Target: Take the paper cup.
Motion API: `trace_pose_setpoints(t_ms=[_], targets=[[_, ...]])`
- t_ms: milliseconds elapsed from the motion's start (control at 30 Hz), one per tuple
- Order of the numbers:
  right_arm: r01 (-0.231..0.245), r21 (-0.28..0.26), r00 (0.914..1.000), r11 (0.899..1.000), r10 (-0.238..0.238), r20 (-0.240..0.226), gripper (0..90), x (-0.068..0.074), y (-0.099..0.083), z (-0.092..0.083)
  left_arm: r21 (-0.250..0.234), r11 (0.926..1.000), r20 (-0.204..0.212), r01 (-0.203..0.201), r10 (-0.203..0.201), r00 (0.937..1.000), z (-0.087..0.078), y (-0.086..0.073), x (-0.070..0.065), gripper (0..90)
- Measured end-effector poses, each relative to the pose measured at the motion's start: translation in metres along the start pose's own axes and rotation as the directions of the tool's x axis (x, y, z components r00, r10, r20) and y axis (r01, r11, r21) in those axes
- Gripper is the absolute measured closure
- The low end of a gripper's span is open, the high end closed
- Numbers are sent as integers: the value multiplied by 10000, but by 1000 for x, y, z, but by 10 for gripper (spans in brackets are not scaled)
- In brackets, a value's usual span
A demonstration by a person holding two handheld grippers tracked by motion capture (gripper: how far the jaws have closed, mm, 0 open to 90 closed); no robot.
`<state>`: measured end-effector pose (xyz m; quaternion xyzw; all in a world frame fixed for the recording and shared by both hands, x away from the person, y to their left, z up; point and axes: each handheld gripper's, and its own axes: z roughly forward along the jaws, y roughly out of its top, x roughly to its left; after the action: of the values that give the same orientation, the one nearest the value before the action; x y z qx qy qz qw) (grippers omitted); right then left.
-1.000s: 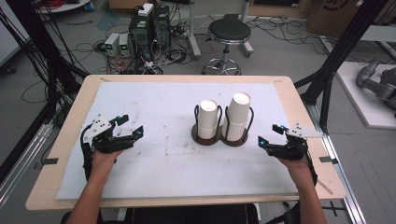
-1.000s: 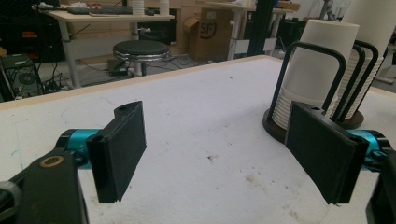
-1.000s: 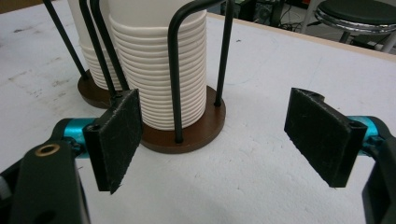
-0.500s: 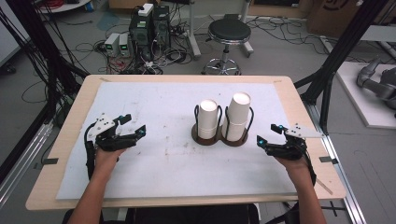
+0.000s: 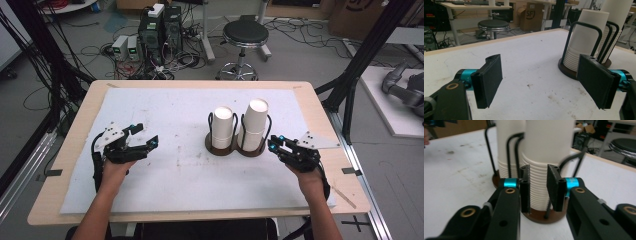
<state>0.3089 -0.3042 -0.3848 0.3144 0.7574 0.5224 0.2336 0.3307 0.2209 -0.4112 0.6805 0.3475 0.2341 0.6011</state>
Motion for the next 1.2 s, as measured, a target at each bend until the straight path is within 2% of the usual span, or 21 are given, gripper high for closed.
trace_pose_setpoints(t_ms=[133,200,400,533,667,867,900,933,1000,1033,1167,1200], targets=[[107,-167,9998,9998,-110,-191,833,7,6,5,-68,9999,68,96,-96,9999,2,4,0,209],[93,-210,9992,9997,-101,-388,900,14,10,11,-118,9998,105,181,-180,9998,5,6,1,207],[403,169,9959,9990,-387,-823,900,24,14,24,-43,10000,342,3,-2,9994,14,17,-1,207],[568,38,9938,9984,-562,-955,900,29,17,29,-39,9999,547,-115,117,9984,21,24,-3,206],[610,108,9960,9981,-601,-665,900,37,22,38,32,9997,764,-254,251,9968,29,34,-7,206],[802,354,9945,9962,-775,-705,900,47,25,55,21,9993,1002,-369,365,9943,38,45,-10,206],[802,354,9945,9962,-775,-705,900,47,25,55,14,9994,1104,-354,350,9933,40,47,-11,206],[596,394,9958,9974,-567,-714,900,49,26,62,0,9990,1246,-441,437,9912,44,50,-13,206],[550,391,9962,9977,-521,-703,900,50,27,64,53,9989,1316,-469,458,9902,46,53,-14,206],[385,516,9960,9979,-341,-827,900,53,27,72,47,9988,1373,-491,479,9894,48,54,-15,206],[280,870,9952,9958,-197,-956,900,58,26,84,83,9982,1536,-592,572,9865,58,61,-18,206],[223,1054,9956,9942,-125,-927,900,61,25,91,105,9981,1571,-601,577,9859,61,63,-19,206]])
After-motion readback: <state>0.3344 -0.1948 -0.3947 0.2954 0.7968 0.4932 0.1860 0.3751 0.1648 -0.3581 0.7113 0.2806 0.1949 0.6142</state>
